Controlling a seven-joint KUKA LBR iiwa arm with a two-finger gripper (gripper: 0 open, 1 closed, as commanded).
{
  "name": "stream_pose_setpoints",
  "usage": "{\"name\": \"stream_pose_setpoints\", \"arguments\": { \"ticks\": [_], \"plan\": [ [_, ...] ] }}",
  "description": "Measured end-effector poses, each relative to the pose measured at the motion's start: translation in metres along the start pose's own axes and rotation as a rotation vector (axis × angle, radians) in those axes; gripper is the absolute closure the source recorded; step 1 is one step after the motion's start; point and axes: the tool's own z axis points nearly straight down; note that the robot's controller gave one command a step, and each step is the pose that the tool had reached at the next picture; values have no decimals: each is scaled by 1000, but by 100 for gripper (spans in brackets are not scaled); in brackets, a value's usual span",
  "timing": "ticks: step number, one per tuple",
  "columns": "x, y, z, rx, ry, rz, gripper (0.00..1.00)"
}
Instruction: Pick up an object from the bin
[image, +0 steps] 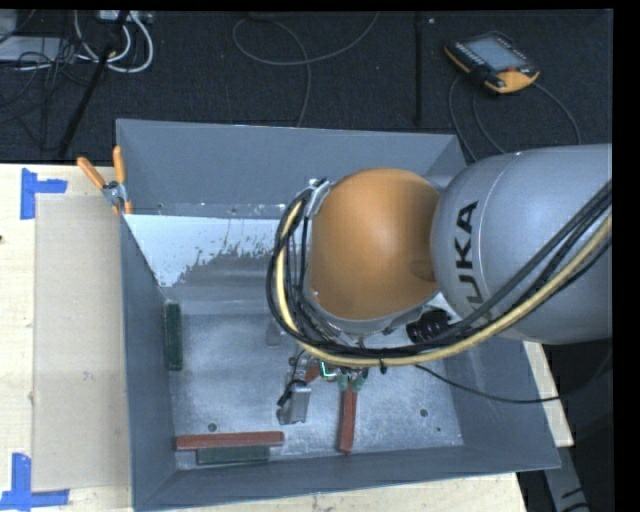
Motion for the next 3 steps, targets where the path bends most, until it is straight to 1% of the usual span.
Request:
{"name": "stream_pose_setpoints", "arguments": {
  "ticks": [1, 2, 3],
  "plan": [
    [-1, 0, -2, -1, -4, 1, 0],
    [-2, -5, 7, -3, -12, -95, 0],
    [5, 7, 71, -1, -13, -259, 0]
  ]
}}
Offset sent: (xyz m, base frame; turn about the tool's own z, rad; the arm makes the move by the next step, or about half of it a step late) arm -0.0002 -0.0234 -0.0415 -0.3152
